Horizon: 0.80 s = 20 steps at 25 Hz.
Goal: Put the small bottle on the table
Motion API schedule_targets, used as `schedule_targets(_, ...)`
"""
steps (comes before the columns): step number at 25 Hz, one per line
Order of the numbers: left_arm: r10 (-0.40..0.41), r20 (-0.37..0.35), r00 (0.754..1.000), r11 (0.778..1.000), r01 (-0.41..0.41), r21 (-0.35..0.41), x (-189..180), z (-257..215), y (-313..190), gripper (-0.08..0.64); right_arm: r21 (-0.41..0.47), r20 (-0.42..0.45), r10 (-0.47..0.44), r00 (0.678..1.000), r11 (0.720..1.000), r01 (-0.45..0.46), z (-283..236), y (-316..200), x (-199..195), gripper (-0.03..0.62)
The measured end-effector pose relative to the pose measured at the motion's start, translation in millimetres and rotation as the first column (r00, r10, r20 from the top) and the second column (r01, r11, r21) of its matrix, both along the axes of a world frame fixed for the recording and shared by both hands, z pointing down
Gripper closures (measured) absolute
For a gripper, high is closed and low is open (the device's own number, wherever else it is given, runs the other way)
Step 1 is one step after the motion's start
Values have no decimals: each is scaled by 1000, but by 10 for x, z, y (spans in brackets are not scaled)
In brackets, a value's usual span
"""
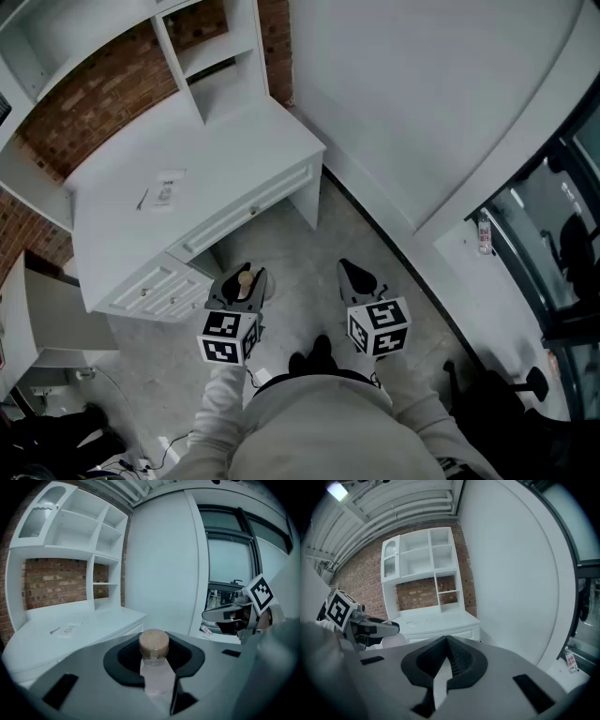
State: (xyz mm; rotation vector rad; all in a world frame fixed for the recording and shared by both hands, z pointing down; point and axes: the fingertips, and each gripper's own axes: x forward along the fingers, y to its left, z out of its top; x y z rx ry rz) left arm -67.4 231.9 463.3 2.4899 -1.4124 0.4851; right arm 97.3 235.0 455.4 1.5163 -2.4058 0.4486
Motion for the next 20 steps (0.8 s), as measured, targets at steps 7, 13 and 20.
schedule_targets(7, -13, 6, 1000, 1000, 13, 21, 135, -72, -60, 431, 19, 13, -23, 1000, 1000, 23, -54, -73, 109, 565)
schedule_targets(13, -37, 18, 999, 999, 36, 32, 161, -98, -98, 431, 38, 27, -28, 999, 999, 27, -99, -119, 158, 565)
schedule_targets(20, -75, 7, 997, 997, 75, 31, 140, -147, -169, 431, 49, 52, -25, 998, 999, 22, -130, -219, 240, 565)
